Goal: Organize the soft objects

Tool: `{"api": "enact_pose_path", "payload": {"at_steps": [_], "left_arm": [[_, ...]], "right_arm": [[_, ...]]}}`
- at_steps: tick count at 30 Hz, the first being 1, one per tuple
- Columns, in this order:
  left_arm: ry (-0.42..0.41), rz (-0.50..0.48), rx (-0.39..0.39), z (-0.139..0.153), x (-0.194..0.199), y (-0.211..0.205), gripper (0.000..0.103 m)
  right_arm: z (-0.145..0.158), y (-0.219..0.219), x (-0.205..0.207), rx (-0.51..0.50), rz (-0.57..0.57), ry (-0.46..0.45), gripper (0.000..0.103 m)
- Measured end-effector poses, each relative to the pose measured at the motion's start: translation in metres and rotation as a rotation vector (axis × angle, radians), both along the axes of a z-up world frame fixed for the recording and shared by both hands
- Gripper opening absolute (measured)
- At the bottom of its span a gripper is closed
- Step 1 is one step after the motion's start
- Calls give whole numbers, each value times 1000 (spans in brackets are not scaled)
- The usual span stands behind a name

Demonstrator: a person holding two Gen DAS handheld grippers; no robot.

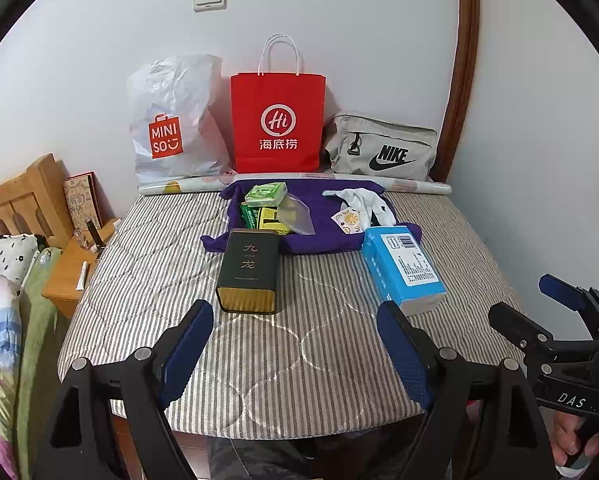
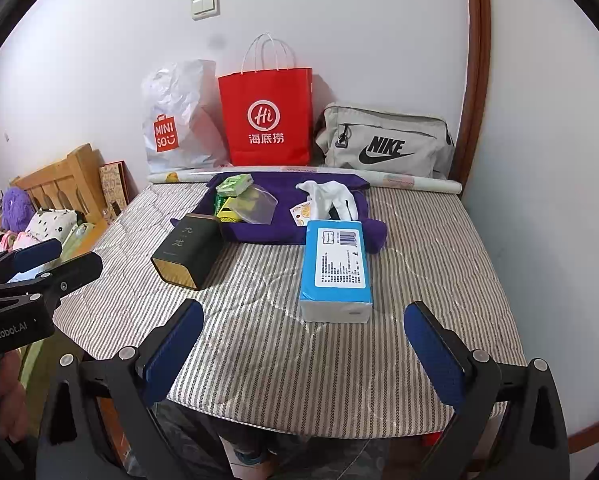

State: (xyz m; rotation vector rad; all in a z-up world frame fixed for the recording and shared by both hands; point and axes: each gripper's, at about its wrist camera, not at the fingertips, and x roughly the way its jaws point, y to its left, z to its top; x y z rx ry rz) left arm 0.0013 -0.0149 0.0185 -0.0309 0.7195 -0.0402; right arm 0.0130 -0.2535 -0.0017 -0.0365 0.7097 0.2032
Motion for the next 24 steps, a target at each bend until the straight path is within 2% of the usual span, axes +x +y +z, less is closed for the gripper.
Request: {"api": "enact_pose_path", "payload": {"at_steps": [24], "left_arm": [[-1,-2,0,0,0,0,83]], "right_arm": [[4,-1,0,4,3,-4,99]]}}
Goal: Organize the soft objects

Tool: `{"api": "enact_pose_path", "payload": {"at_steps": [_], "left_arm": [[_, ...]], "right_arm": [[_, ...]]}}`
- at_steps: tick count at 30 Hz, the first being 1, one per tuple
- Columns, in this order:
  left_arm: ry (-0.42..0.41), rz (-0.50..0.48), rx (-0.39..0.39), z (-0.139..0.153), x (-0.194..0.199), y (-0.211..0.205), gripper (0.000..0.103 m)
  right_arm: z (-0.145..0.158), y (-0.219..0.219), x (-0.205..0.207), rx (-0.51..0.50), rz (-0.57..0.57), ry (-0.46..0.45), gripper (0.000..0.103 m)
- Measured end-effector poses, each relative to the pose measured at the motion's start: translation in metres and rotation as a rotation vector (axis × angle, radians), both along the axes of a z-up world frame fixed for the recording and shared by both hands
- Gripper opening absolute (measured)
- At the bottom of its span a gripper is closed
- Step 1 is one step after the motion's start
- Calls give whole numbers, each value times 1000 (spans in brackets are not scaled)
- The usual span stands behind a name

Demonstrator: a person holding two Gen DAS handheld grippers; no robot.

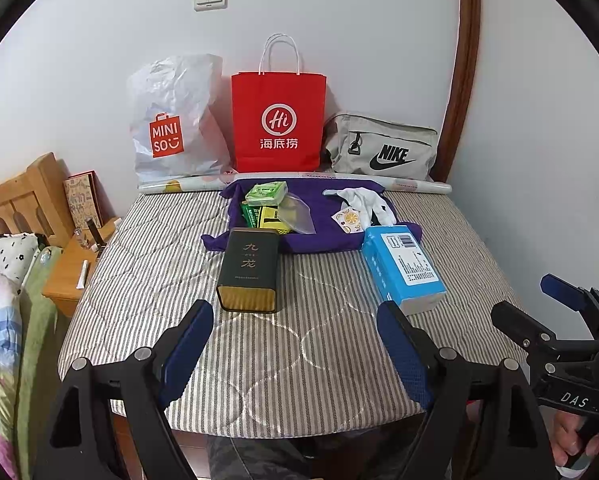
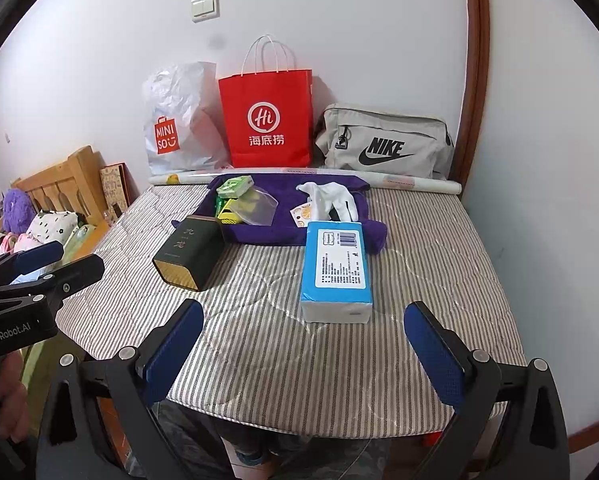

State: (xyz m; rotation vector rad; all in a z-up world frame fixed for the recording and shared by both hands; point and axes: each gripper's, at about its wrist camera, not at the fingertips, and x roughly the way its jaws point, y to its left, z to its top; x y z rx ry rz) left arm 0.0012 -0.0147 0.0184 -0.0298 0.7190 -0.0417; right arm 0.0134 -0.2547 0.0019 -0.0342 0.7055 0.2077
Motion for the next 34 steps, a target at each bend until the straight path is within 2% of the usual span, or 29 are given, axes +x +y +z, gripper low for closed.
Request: {"api": "enact_pose_path", "payload": {"at_steps": [34], "left_arm": [[0,2,-4,-1,-2,1,83]], "right_arm": [[3,1,-4,4,6,-6,99]]}}
